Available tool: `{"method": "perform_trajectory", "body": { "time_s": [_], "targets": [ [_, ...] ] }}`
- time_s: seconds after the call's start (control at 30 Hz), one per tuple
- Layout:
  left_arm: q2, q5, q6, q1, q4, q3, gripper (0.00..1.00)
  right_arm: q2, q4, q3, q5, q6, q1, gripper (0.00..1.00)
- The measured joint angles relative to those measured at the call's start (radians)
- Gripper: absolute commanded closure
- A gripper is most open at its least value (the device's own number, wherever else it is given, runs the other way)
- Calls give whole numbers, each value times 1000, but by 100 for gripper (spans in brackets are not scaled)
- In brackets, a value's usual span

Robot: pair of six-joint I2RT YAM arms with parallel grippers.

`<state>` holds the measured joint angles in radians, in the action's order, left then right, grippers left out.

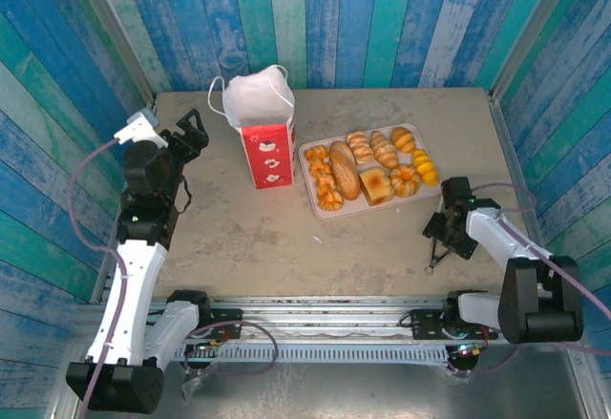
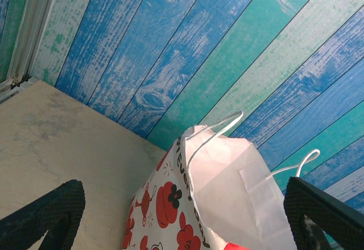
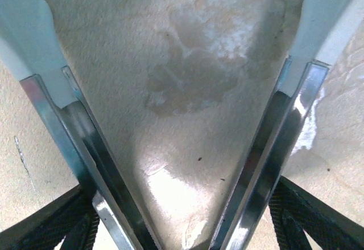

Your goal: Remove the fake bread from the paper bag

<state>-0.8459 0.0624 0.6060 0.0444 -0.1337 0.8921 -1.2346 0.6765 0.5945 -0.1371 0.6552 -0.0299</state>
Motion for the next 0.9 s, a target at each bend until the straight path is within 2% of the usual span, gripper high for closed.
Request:
{"method": "perform_trajectory", "body": {
  "time_s": [0.5, 0.7, 0.9],
  "targets": [
    [2, 13, 0, 0, 19, -19, 6, 427, 170, 225, -48, -48, 34, 0],
    [16, 58, 7, 0, 47, -90, 6, 435, 169, 303, -24, -102, 35, 0],
    [97, 192, 14, 0, 135, -267, 6, 392, 121, 299, -39, -144, 35, 0]
  ]
}}
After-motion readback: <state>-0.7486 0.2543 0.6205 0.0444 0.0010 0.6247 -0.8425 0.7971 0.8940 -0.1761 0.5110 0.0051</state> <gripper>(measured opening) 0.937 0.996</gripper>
